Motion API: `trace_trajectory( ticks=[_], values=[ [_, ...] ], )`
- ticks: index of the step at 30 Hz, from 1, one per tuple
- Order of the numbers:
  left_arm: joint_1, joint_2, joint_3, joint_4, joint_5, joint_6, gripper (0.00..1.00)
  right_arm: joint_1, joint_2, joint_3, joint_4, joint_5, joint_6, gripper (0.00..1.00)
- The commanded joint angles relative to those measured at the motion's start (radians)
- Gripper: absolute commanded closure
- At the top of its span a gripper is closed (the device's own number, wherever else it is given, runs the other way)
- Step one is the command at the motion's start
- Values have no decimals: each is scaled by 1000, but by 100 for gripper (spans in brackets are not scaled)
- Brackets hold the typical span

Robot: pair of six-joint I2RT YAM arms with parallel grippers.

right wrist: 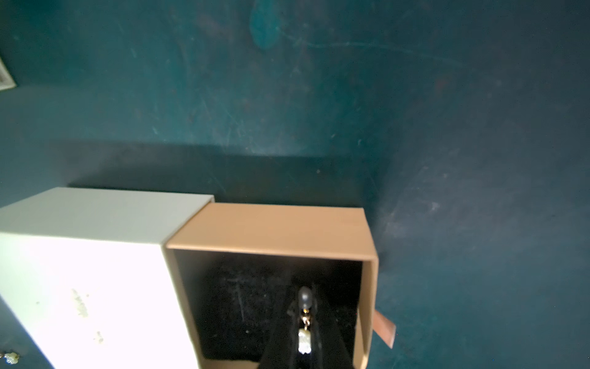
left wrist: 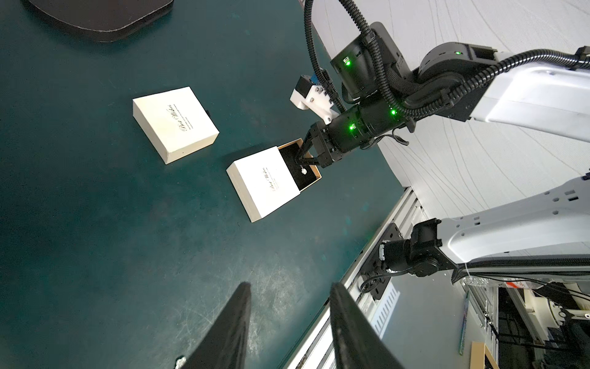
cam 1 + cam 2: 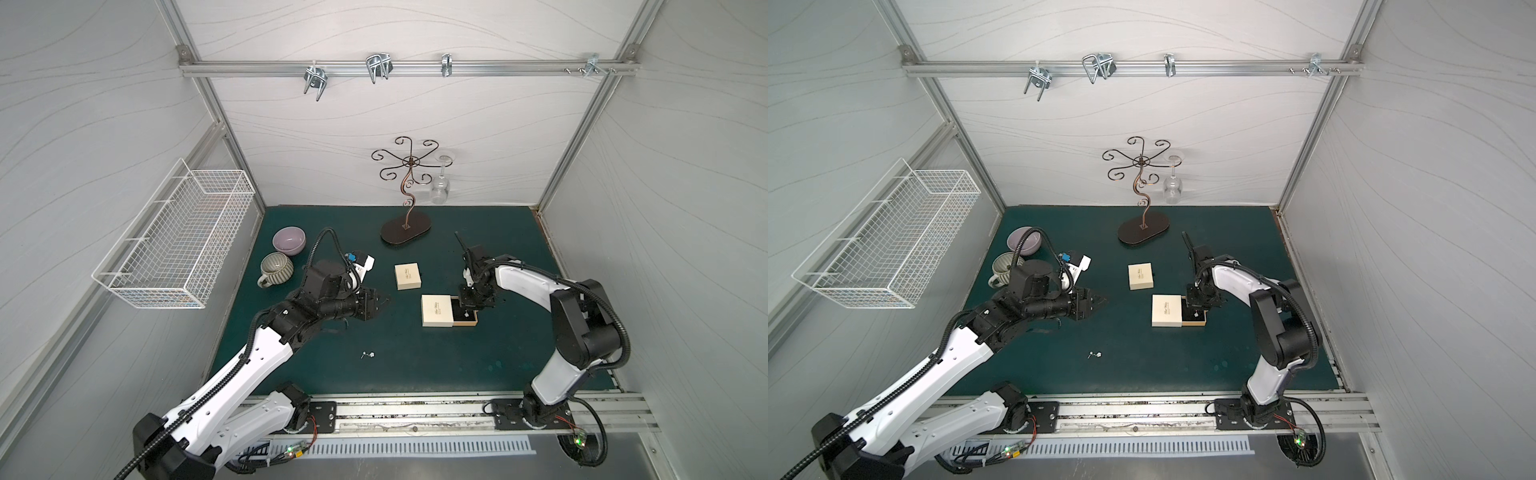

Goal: Place the earrings into the drawer-style jewelry box
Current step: Insert the earring into the inner lining.

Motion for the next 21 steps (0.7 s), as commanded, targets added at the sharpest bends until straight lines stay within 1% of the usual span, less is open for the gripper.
trace_trajectory(
  ticks=[1, 5, 8, 12, 17, 19, 21],
  values=[
    [3, -4, 30, 6, 10, 17, 56, -7, 14, 9, -6, 3, -10, 90],
    [3, -2, 30, 5, 8, 18, 56, -7, -9, 23, -28, 4, -5, 77],
    [3, -1, 30, 4, 9, 17, 56, -7, -33, 35, -53, 18, -2, 73],
    [3, -3, 29, 4, 8, 16, 56, -7, -65, 43, -69, 23, 4, 73],
    [2, -8, 25, 6, -1, 15, 55, 9, -88, 56, -89, 18, 12, 76],
    [2, -8, 23, 2, -19, 6, 55, 39, -107, 75, -114, 18, 17, 77],
    [3, -10, 26, -23, -82, -9, 56, 89, -138, 96, -124, 6, 31, 77]
  ],
)
